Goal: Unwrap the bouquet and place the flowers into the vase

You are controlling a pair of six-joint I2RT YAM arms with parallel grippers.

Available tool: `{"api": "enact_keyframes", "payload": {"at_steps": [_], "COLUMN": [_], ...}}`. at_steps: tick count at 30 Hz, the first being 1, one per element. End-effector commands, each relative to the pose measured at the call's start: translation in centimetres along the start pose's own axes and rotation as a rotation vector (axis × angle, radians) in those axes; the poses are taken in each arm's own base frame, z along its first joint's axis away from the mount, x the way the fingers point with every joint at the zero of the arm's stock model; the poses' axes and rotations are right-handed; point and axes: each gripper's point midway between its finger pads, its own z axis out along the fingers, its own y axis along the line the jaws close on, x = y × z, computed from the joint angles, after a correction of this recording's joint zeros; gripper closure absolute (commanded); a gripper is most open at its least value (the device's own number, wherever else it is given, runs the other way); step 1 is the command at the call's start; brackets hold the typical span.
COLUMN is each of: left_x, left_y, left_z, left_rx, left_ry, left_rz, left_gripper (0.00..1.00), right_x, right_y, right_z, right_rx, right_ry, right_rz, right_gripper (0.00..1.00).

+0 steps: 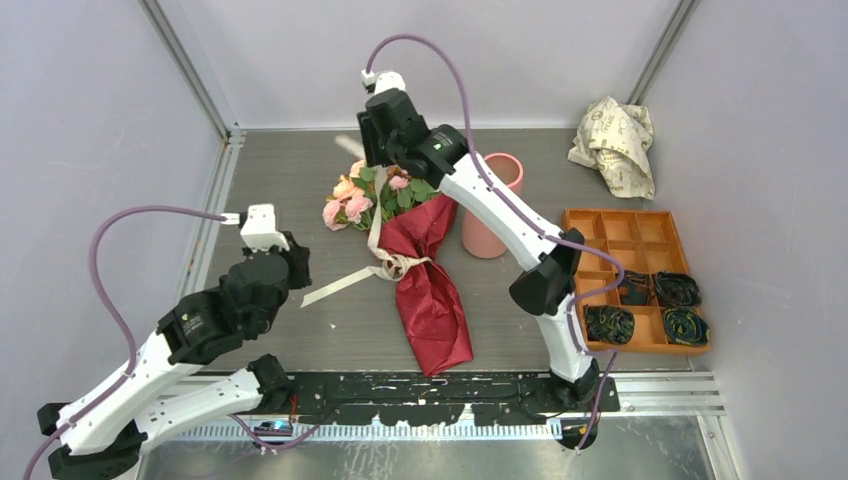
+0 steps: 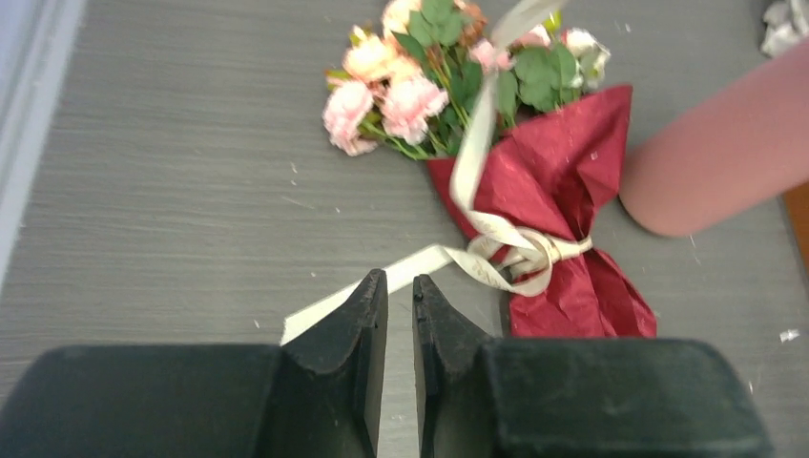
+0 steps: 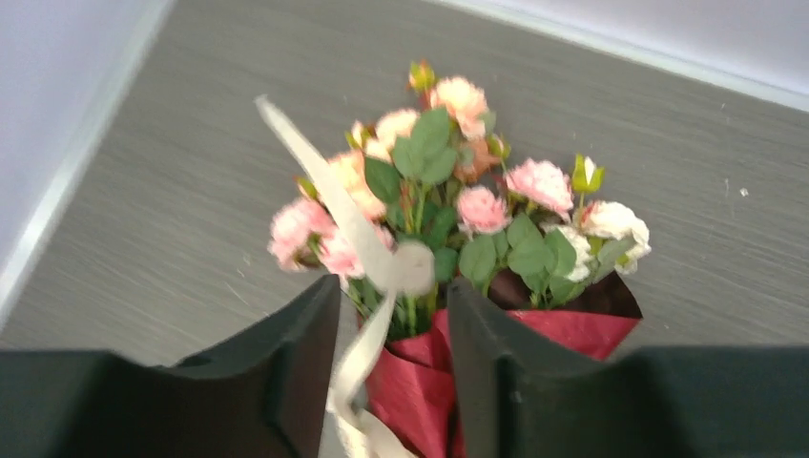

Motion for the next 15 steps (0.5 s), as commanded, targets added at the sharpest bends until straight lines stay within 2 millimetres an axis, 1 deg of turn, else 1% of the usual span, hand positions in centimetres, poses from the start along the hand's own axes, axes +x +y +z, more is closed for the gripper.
{"api": "enact_keyframes", "payload": {"at_steps": [1, 2, 4, 6, 7, 8, 10, 13, 14, 15], "left_x": [0.6, 1.2, 2.5, 3.7, 4.6, 5.3, 6.8, 9.8, 10.7, 11.7], "left_y": [-3.1, -3.8, -5.2, -6.6, -7.3, -7.9, -9.4, -11.9, -12.8, -13.4], "left_z": [0.4, 0.5, 0.9, 1.3, 1.9, 2.3, 3.2, 4.6, 5.2, 5.8], "left_rx": [0.144, 0.180, 0.247, 0.292, 0.302, 0.312, 0.336, 0.387, 0.397, 0.402], "left_ry": [0.009, 0.022, 0.052, 0.091, 0.118, 0.141, 0.191, 0.285, 0.309, 0.335], "left_rz": [-0.039, -0.026, 0.007, 0.035, 0.053, 0.069, 0.096, 0.137, 0.141, 0.145], "left_gripper": [0.82, 0.81, 0.79, 0.79, 0.79, 0.79, 0.79, 0.79, 0.79, 0.80], "right_x": [-2.0, -1.4, -0.7, 0.5, 2.0, 2.8, 4.4, 6.3, 6.5, 7.2], "right_y": [-0.7, -1.2, -2.1, -3.0, -3.6, -4.0, -4.8, -6.0, -6.4, -6.8], "right_z": [-3.1, -3.4, -4.9, -6.5, -6.9, -7.6, -9.0, -11.2, -12.4, -12.9], "right_rx": [-0.019, -0.011, -0.003, 0.004, 0.016, 0.019, 0.023, 0.029, 0.026, 0.031], "right_ry": [-0.040, -0.040, -0.054, -0.047, -0.018, -0.004, 0.015, 0.027, 0.016, 0.023], "right_rz": [0.030, 0.033, 0.048, 0.066, 0.070, 0.080, 0.113, 0.152, 0.166, 0.173], "right_gripper": [0.38, 0.32, 0.20, 0.17, 0.18, 0.20, 0.27, 0.29, 0.29, 0.29]}}
